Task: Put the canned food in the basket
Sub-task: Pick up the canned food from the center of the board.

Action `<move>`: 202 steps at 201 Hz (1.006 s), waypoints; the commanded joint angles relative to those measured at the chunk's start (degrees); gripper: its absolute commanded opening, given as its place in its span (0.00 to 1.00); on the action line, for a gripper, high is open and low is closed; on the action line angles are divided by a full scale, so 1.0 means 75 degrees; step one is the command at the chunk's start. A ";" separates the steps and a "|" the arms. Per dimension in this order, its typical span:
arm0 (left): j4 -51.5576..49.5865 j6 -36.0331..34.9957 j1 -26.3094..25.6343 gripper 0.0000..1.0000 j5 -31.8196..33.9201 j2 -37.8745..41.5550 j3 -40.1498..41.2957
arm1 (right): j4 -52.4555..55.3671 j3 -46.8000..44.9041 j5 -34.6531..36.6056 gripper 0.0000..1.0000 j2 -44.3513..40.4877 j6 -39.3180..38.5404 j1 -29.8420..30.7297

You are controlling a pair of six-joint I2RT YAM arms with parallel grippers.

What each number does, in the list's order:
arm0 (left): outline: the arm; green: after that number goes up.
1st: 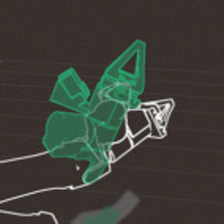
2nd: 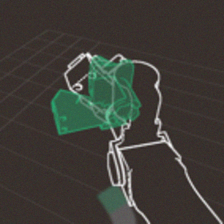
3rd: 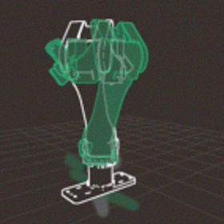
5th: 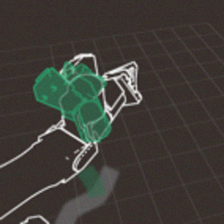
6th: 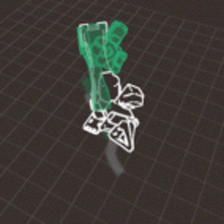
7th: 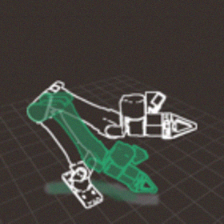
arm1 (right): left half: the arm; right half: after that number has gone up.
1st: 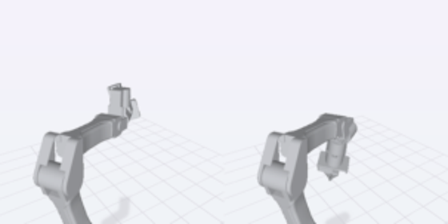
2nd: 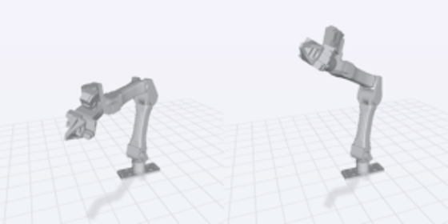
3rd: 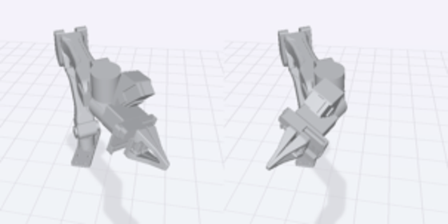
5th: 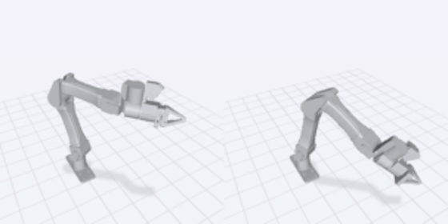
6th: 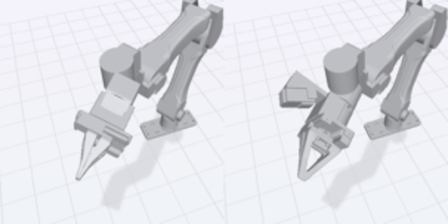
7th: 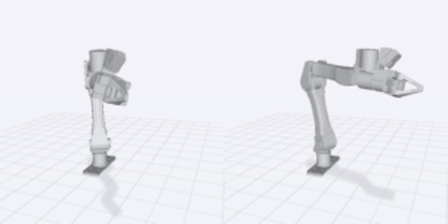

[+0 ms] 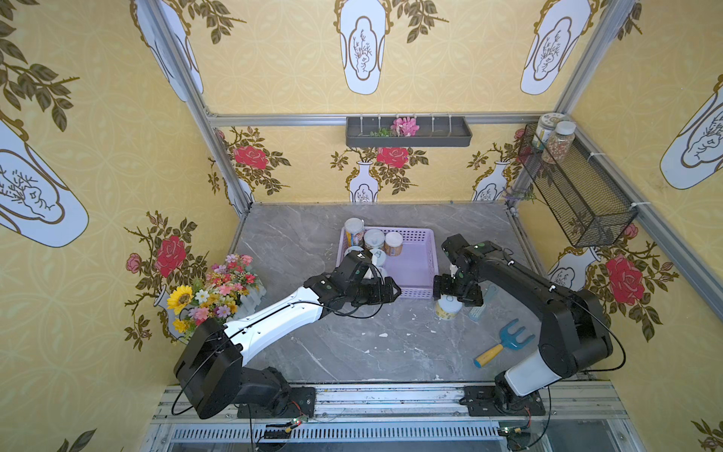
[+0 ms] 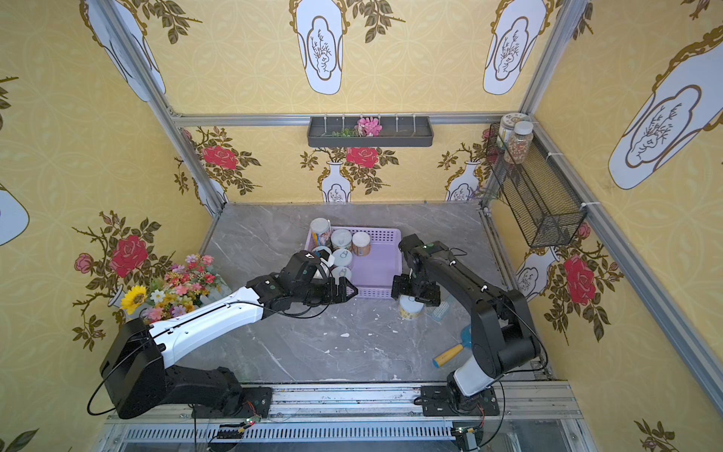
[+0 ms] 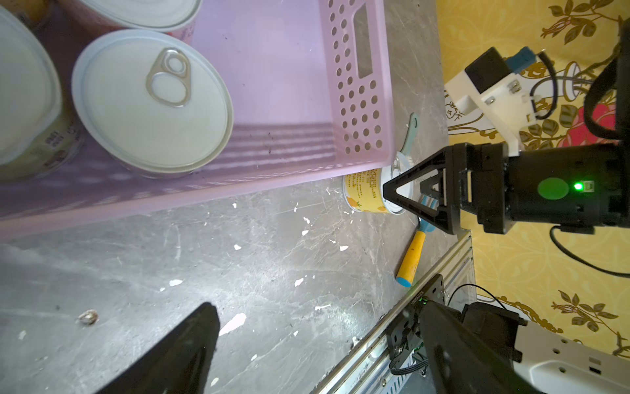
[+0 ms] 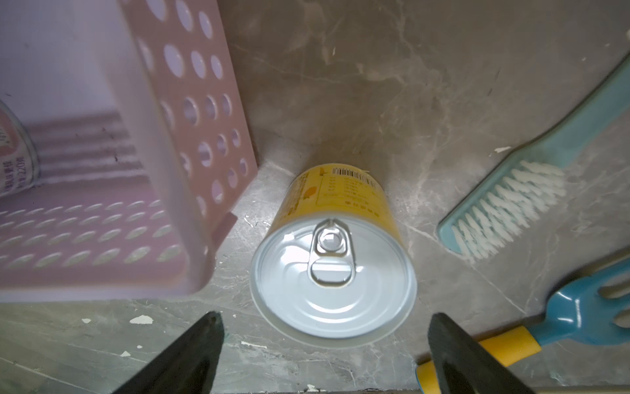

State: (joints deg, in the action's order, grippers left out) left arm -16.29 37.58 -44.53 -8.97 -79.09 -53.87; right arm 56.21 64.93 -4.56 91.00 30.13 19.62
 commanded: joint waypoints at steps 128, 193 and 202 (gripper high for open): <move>-0.0044 0.0017 0.0008 0.98 0.0038 -0.0088 -0.0013 | -0.0575 -0.0131 0.0539 0.85 0.0645 -0.0046 0.0014; 0.0219 0.0338 0.0143 0.98 -0.0055 0.0031 0.0135 | -0.0080 0.0000 0.0977 0.73 0.0155 -0.0215 0.0122; 0.0234 0.0407 0.0192 0.98 -0.0070 0.0091 0.0171 | 0.0123 0.0098 0.1091 0.72 0.0074 -0.0231 0.0170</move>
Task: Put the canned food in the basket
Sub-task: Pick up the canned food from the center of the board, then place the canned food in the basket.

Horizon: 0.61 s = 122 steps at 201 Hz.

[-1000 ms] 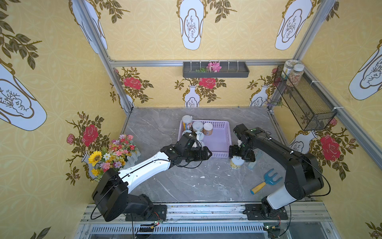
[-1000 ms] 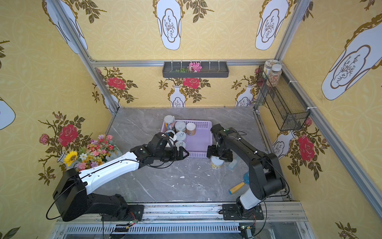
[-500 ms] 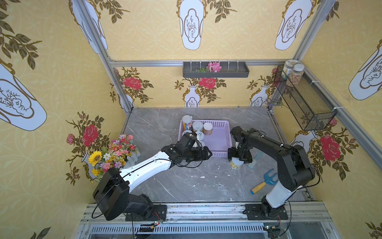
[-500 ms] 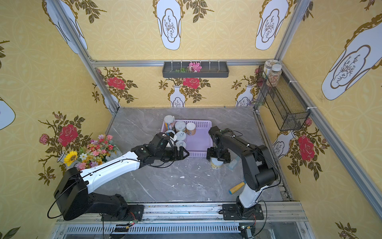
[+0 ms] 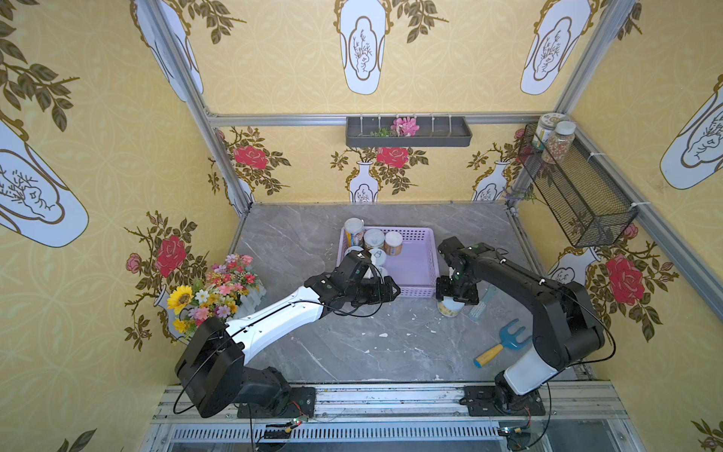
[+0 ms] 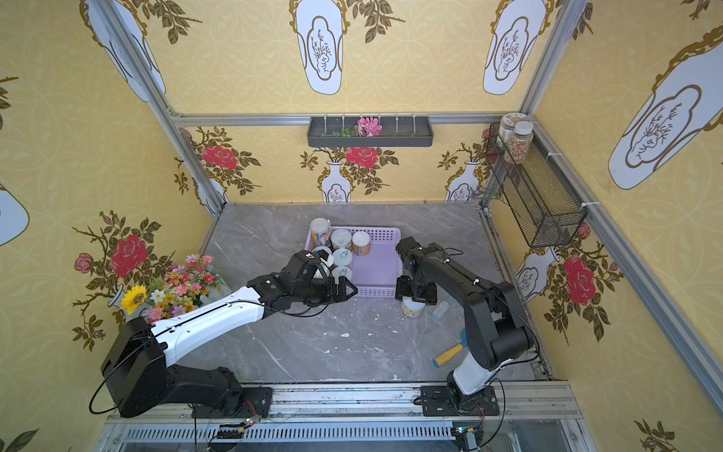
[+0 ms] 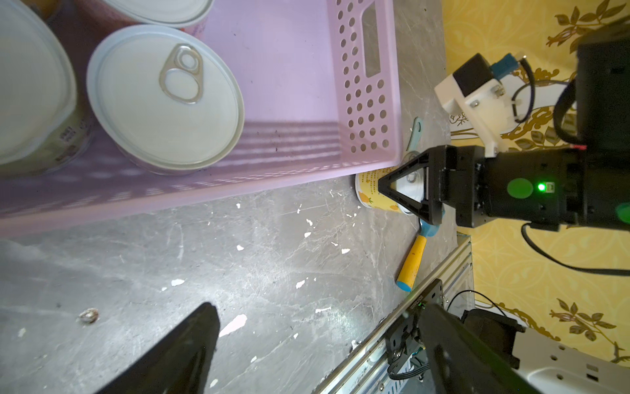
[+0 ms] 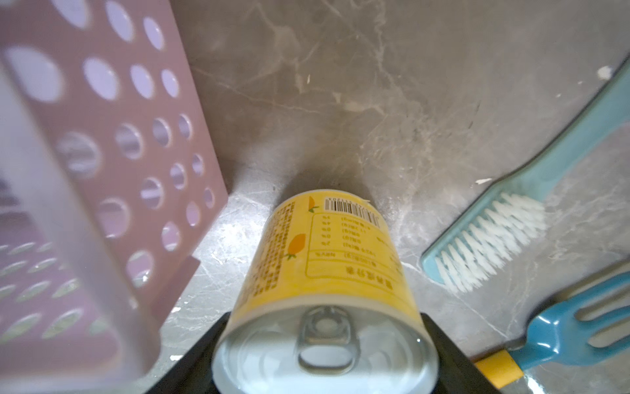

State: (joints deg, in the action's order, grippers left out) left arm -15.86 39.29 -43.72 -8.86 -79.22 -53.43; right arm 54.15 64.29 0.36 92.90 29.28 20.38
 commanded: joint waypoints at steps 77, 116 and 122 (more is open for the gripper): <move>0.0429 0.0522 0.0877 0.98 -0.0449 0.0701 0.0565 | 0.2883 0.2436 0.1739 0.72 -0.0609 -0.0021 0.1228; 0.0544 0.0598 0.1140 0.98 -0.0668 0.0853 0.0680 | 0.2817 0.3384 0.1606 0.72 -0.0102 -0.0131 0.1383; 0.0544 0.0598 0.1190 0.98 -0.0692 0.0891 0.0695 | 0.2732 0.3504 0.1545 0.72 0.0006 -0.0180 0.1392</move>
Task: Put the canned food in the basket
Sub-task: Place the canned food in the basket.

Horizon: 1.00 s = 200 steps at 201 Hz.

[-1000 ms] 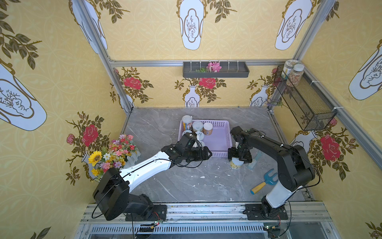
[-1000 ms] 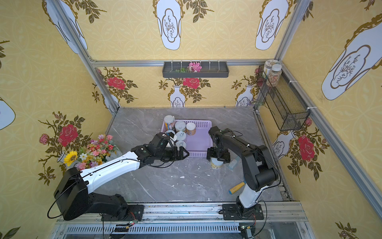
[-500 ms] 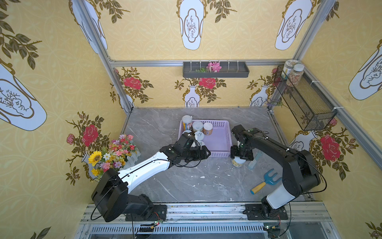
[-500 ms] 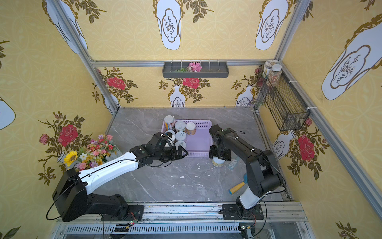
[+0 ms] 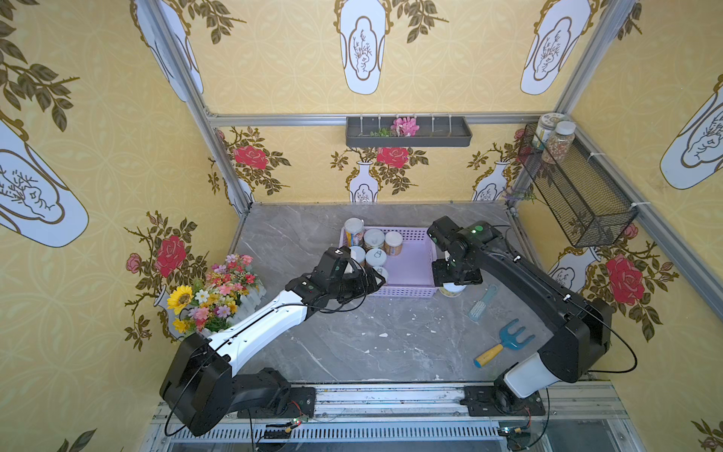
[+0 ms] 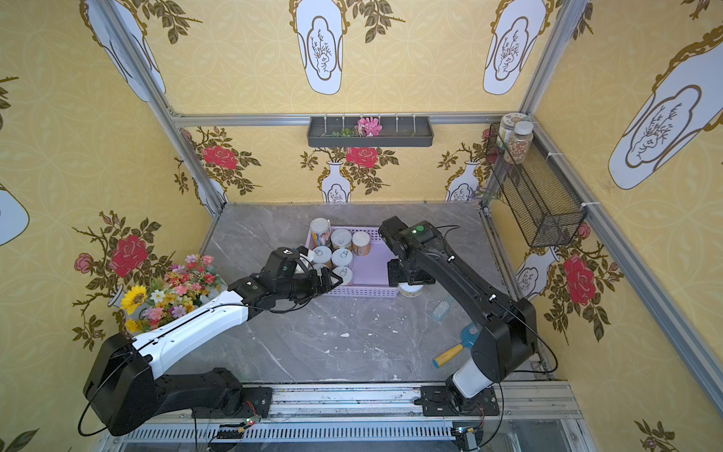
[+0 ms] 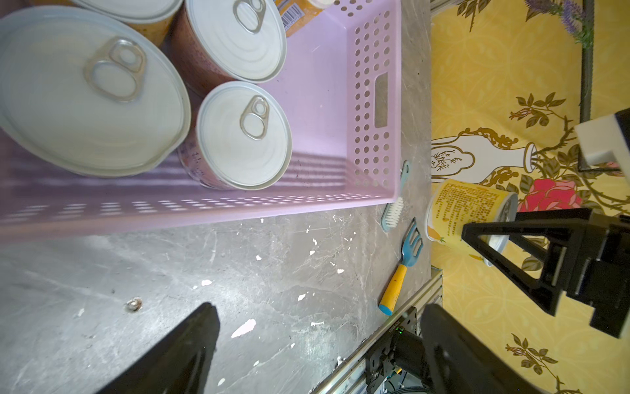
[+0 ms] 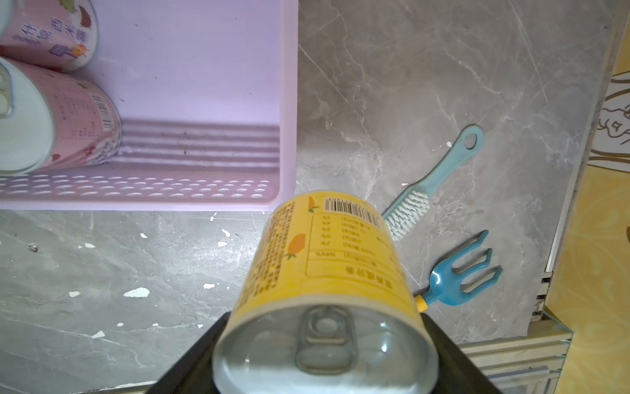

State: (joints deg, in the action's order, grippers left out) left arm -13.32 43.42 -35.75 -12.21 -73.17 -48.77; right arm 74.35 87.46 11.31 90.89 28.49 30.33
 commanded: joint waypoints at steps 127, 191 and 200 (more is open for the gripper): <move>0.0397 0.0305 0.0829 0.99 -0.0915 0.0697 0.0843 | -0.1723 0.2366 -0.1325 0.72 0.3167 -0.1260 0.0033; 0.0259 0.0212 0.0906 1.00 -0.0892 0.0769 0.0855 | -0.2245 0.3128 -0.1672 0.71 0.4374 -0.1481 -0.0180; 0.0275 0.0211 0.0918 1.00 -0.0903 0.0767 0.0846 | -0.2291 0.3213 -0.1705 0.71 0.4492 -0.1480 -0.0188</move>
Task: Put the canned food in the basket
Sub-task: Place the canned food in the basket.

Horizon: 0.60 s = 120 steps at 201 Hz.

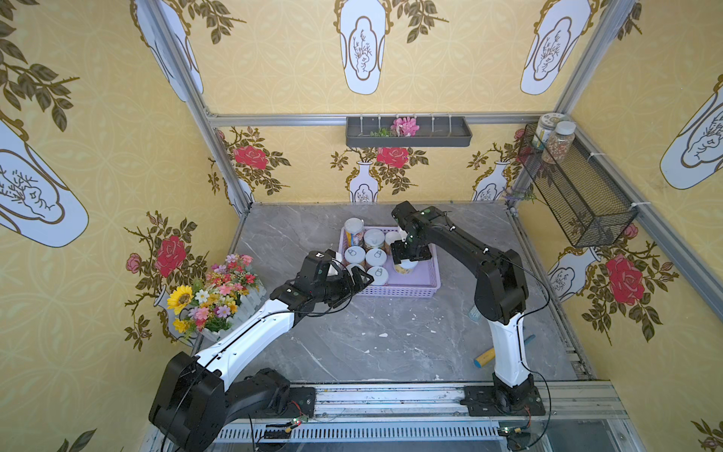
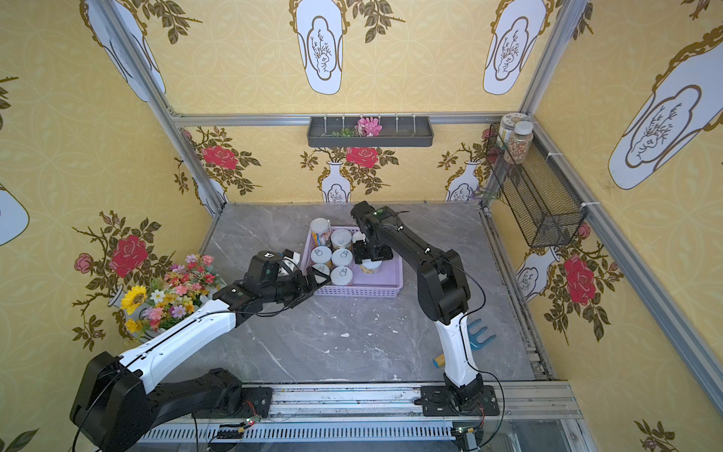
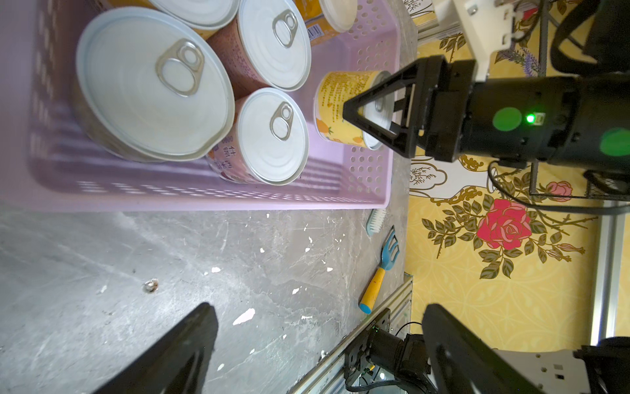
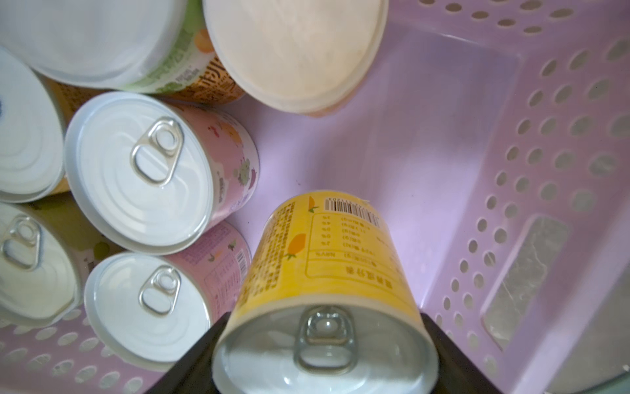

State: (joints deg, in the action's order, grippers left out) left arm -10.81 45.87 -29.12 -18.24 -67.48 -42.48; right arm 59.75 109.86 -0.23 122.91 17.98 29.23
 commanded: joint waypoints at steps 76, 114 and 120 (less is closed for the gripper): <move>0.0537 0.0089 0.0971 1.00 -0.0626 0.0016 0.0173 | -0.0553 0.0592 -0.0467 0.71 0.0755 -0.0078 -0.0046; 0.0380 -0.0200 0.1229 1.00 -0.0580 -0.0395 -0.0224 | -0.0613 0.0612 -0.0520 0.71 0.0859 -0.0111 -0.0043; 0.0402 -0.0231 0.1248 1.00 -0.0591 -0.0463 -0.0276 | -0.0622 0.0609 -0.0532 0.71 0.0872 -0.0107 -0.0039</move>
State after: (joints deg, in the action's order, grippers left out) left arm -8.69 46.00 -20.40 -21.82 -69.41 -43.24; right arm 56.71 113.84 -3.38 129.01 17.76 28.88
